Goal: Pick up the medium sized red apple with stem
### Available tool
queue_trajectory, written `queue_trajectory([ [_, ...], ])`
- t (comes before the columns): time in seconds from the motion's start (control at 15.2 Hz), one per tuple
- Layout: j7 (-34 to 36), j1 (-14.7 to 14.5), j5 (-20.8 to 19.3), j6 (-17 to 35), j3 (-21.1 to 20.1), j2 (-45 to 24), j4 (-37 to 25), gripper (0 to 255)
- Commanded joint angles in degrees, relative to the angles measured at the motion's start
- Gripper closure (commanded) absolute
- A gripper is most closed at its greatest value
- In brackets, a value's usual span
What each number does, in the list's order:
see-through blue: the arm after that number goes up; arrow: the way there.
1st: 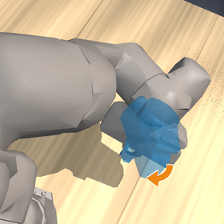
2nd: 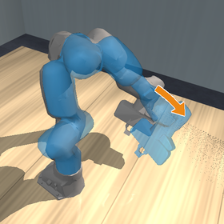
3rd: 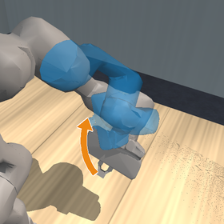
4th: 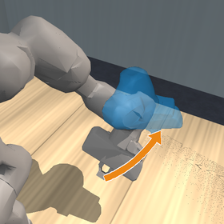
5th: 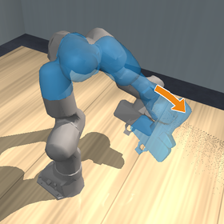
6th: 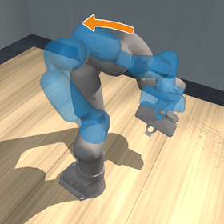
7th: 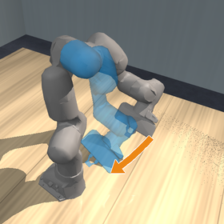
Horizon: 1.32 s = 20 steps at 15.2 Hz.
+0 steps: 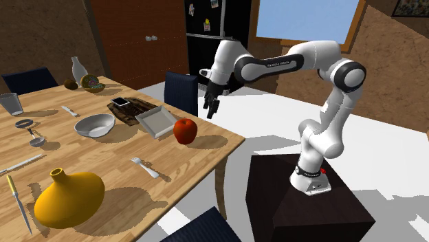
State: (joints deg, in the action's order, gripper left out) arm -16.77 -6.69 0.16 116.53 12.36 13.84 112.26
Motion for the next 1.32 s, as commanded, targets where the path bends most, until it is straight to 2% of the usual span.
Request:
queue_trajectory([
  [0.0,-3.2,-0.5,2.3,1.5,1.1,-3.5,-3.4,0],
  [0.4,-11.9,-0.8,10.5,2.6,2.8,-15.4,-17.1,0],
  [0.46,-12.2,-0.7,10.8,2.5,2.8,-15.8,-17.6,0],
  [0.92,-13.2,-0.8,11.3,8.4,2.6,-15.5,-11.4,0],
  [1.06,-13.2,-0.8,11.3,8.4,2.6,-15.5,-11.4,0],
  [1.12,-13.3,-0.8,11.3,8.4,2.6,-15.5,-11.5,255],
  [1.25,-13.2,-0.8,11.3,8.4,2.6,-15.6,-11.5,255],
])
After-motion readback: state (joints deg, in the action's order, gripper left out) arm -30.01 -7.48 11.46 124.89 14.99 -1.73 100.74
